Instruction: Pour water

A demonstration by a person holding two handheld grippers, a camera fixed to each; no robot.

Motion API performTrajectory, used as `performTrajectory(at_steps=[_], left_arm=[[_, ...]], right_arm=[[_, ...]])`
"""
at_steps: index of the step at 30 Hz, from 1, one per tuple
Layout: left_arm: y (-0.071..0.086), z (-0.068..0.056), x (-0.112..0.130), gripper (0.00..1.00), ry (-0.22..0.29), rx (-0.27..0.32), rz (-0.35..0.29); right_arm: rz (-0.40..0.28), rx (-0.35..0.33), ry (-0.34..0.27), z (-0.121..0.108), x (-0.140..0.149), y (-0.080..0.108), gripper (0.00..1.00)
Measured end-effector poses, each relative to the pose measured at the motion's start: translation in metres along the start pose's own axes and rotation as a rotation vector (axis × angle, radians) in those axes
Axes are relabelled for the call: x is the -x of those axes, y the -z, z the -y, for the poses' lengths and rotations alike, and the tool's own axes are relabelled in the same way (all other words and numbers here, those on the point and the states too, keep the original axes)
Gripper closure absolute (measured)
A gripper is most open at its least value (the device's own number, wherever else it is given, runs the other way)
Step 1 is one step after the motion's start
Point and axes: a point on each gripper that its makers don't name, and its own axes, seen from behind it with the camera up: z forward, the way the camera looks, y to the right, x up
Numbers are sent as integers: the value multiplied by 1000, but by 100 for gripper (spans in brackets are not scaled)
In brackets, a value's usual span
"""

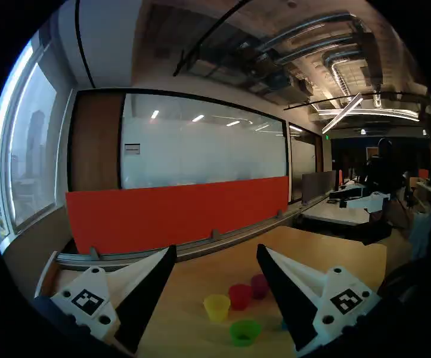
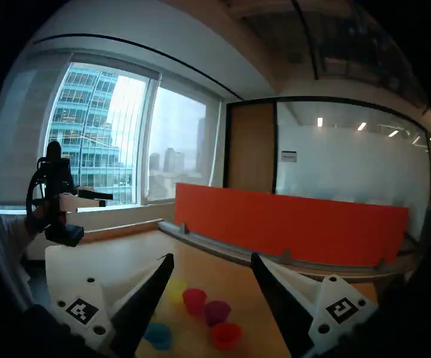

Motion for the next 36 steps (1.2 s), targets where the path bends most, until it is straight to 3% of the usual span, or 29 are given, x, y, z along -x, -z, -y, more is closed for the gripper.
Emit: performTrajectory(at_steps=[9,21,30,36], left_arm=[[-3,-19,16,0,26,102,41],[-6,-26,40,0,-20,169,89],[-8,-32,71,0,-53,203,138],[-9,-34,96,0,-46,212,176]], right_arm=[[62,-101,33,24,18,-2,0],[138,-181,41,40,43,-2,0],[185,-222,49,47,65,-5,0],[219,-252,54,53,84,-7,0]])
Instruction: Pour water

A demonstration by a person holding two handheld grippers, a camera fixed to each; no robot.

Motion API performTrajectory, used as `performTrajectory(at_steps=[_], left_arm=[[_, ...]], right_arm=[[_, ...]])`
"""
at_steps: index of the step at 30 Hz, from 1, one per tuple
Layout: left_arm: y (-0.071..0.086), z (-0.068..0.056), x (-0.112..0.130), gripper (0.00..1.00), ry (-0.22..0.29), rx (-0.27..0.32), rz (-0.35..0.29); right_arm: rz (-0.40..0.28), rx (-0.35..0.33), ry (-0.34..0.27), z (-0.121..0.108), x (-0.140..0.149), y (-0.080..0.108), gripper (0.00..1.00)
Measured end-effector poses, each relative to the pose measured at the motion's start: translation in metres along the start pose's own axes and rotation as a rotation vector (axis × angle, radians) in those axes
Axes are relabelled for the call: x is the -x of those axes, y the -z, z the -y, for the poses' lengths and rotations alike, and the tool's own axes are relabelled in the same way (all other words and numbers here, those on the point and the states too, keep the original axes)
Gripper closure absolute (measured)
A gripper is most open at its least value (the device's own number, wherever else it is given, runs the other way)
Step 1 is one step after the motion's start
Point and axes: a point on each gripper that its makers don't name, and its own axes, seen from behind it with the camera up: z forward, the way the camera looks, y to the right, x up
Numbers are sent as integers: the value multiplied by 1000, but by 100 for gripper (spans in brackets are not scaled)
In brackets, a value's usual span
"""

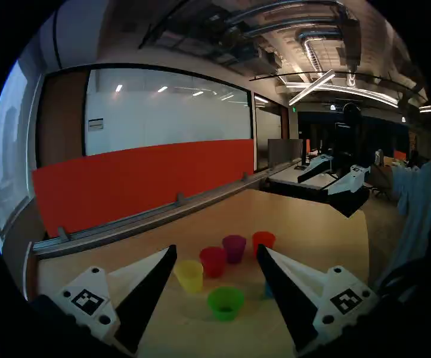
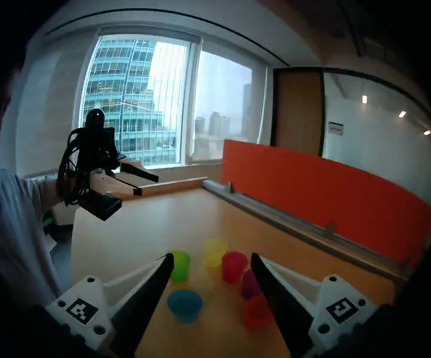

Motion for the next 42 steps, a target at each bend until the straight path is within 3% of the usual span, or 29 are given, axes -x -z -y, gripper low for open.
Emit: performTrajectory(at_steps=[12,42], left_arm=[[-10,-7,31,0,-30,24,50],[-35,-28,106,0,-39,80,174]], right_arm=[[56,-25,35,6,29,-9,0],[179,-68,79,20,107,-38,0]])
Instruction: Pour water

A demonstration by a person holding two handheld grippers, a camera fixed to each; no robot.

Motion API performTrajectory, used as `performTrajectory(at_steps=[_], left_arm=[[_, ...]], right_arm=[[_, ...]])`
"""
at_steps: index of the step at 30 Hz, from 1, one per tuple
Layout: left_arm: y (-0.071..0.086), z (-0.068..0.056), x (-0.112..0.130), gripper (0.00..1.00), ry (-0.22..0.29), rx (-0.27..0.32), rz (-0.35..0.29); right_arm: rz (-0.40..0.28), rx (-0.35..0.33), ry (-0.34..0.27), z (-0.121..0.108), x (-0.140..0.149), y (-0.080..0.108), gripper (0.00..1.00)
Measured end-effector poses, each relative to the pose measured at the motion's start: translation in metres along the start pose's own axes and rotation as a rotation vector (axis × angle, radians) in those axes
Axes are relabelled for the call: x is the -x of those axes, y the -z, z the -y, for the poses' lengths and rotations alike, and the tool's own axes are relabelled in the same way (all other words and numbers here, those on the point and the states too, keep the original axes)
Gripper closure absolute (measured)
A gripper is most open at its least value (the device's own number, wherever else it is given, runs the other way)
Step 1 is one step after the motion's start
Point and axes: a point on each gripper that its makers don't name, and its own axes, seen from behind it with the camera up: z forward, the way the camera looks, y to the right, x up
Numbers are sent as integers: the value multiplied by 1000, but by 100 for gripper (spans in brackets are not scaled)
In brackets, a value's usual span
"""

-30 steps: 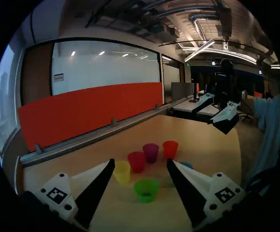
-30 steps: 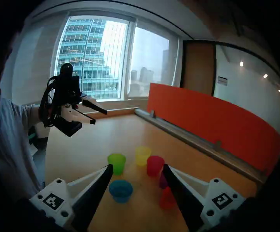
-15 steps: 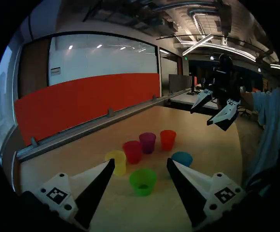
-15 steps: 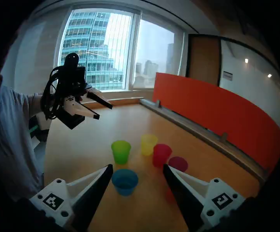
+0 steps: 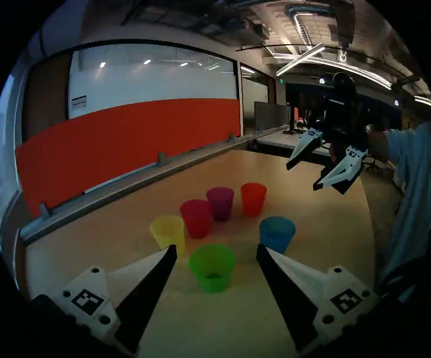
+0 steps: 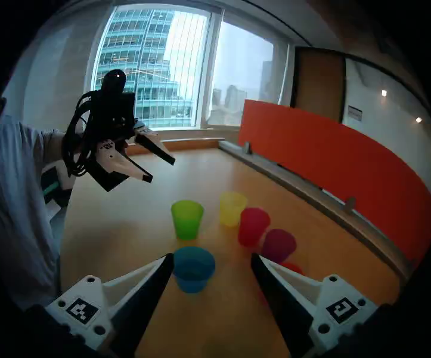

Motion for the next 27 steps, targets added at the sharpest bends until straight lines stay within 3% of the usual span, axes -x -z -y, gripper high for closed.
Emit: performTrajectory(at_steps=[27], left_arm=[[-24,-5,60,0,-23,19,155]], right_arm=[[69,-41,-34,22,47,-36,0]])
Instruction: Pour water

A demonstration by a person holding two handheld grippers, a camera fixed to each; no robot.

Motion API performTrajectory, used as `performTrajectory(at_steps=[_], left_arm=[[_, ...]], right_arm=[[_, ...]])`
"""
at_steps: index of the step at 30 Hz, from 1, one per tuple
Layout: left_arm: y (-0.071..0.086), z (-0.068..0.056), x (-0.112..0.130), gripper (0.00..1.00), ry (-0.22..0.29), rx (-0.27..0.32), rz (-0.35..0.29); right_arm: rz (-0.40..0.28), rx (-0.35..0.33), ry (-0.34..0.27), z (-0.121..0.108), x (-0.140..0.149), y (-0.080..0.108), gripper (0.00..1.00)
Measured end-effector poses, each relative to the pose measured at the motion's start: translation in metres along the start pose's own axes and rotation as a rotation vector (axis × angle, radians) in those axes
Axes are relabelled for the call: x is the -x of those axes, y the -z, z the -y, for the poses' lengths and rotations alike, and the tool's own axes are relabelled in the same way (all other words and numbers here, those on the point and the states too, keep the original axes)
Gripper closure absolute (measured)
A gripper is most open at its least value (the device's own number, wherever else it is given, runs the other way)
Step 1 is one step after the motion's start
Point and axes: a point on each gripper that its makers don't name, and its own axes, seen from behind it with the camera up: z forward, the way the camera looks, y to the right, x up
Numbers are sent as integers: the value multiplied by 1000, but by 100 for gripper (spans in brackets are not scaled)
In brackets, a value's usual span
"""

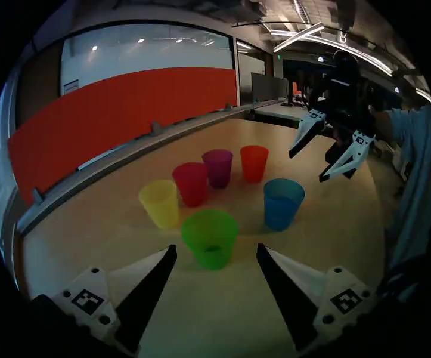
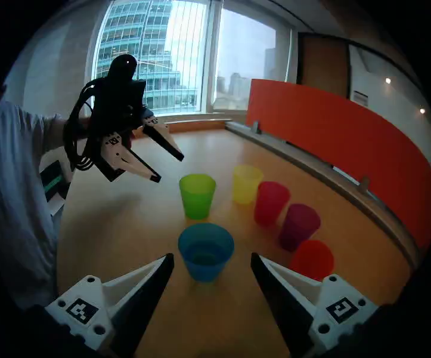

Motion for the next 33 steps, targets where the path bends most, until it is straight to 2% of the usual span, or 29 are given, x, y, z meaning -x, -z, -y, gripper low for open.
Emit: performTrajectory(at_steps=[6,18,33], left_arm=[[-8,1,10,0,16,17,46],[-24,8,18,0,23,28,92],[-49,12,21,0,36,51,118]], right_arm=[[9,-10,1,3,6,-9,0],[30,-20,-5,4,17,-26,0],[53,-35,-28,3,29,-45,0]])
